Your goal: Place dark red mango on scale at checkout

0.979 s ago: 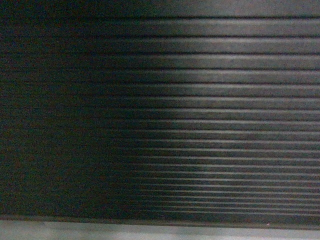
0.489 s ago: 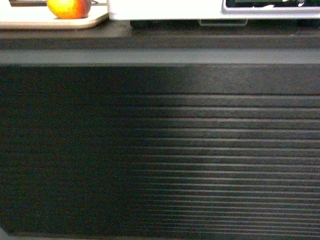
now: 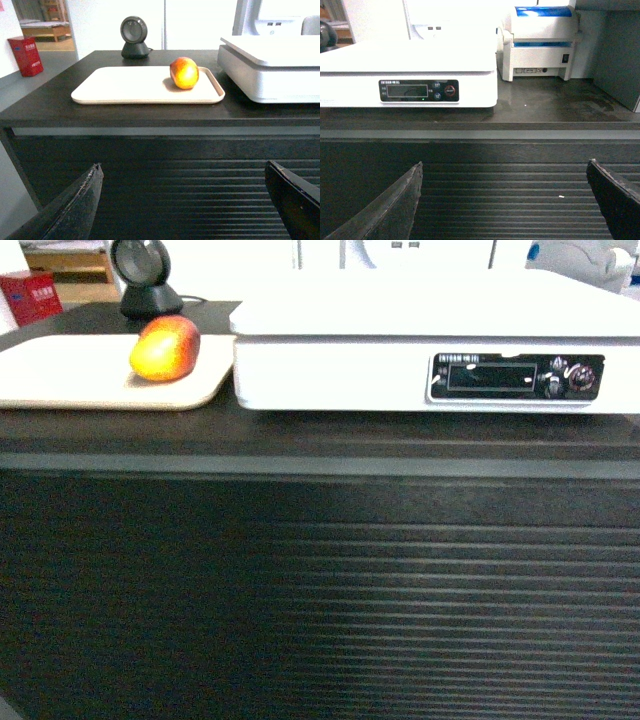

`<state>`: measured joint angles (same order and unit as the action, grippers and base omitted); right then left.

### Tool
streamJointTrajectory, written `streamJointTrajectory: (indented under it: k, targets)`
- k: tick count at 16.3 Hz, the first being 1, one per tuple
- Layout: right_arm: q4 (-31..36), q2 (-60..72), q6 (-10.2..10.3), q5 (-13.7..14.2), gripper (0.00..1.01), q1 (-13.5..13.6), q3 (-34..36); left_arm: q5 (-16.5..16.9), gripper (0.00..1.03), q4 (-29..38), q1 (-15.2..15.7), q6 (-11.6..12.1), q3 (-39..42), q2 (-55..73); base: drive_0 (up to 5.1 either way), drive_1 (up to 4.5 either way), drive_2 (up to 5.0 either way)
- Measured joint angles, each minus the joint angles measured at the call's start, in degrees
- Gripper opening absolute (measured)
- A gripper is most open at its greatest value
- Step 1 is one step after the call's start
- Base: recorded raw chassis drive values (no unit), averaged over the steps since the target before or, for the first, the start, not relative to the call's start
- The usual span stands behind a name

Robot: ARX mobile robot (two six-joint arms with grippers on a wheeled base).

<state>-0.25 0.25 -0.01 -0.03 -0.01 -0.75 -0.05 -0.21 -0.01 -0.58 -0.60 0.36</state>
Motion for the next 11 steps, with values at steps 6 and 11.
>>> streamJointTrajectory:
  k: [6,11]
  targets:
    - [0.1,0.0,0.0,0.0,0.98,0.0,0.0,0.1,0.98,0.1,0.0,0.0,0.0,0.0,0.0,0.00,0.0]
    - [0.1,0.0,0.0,0.0,0.98,0.0,0.0,0.0,0.98,0.2,0.0,0.2,0.0,0.0,0.0,0.00,0.0]
